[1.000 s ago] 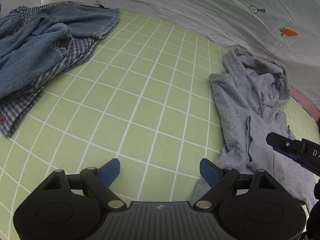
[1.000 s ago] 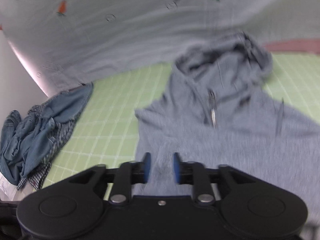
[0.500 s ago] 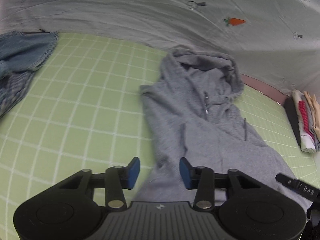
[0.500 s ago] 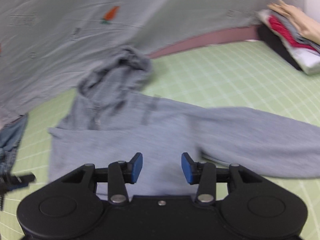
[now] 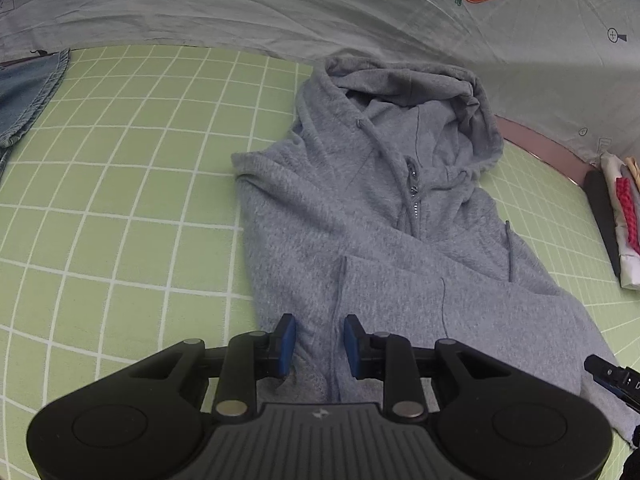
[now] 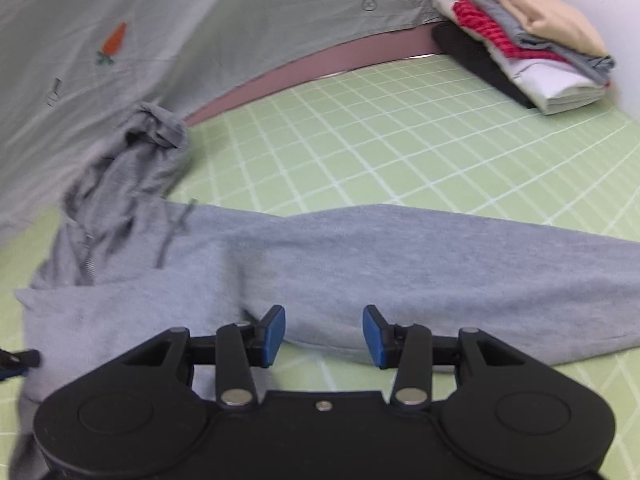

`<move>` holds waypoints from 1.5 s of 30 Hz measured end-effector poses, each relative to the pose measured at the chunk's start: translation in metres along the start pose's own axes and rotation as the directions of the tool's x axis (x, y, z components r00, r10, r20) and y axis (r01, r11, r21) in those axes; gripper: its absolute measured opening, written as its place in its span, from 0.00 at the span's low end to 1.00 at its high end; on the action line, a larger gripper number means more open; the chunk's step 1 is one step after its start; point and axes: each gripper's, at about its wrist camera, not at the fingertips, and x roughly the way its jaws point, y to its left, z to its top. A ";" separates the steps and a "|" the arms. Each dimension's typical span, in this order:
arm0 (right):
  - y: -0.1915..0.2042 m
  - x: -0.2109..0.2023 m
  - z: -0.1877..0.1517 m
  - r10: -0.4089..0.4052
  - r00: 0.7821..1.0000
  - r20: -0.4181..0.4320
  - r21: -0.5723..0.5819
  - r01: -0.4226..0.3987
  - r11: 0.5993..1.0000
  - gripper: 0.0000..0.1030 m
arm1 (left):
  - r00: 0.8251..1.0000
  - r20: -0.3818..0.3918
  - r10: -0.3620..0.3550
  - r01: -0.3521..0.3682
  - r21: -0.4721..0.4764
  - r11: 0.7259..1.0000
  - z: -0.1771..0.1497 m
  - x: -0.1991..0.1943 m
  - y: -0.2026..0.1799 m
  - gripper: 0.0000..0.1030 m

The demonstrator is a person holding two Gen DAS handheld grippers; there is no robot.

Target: Fold clothes

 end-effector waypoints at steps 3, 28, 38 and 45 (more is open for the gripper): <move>0.011 0.004 0.004 0.052 0.999 0.003 -0.014 -0.052 0.999 0.45 | 1.000 -0.006 0.004 -0.004 -0.002 1.000 0.000 0.001 0.001 0.28; 0.063 0.035 0.020 0.163 0.986 -0.033 -0.151 -0.166 0.975 0.07 | 0.999 0.046 0.012 -0.010 -0.047 0.999 0.000 0.003 0.010 0.06; 0.092 0.004 0.039 0.316 0.948 0.036 -0.186 -0.304 0.934 0.06 | 0.977 0.188 0.104 -0.106 0.002 0.994 0.013 -0.051 0.028 0.03; 0.125 0.050 0.021 0.257 0.964 -0.064 -0.306 -0.264 0.915 0.08 | 0.978 0.071 0.194 -0.191 -0.048 0.980 0.011 -0.013 0.049 0.07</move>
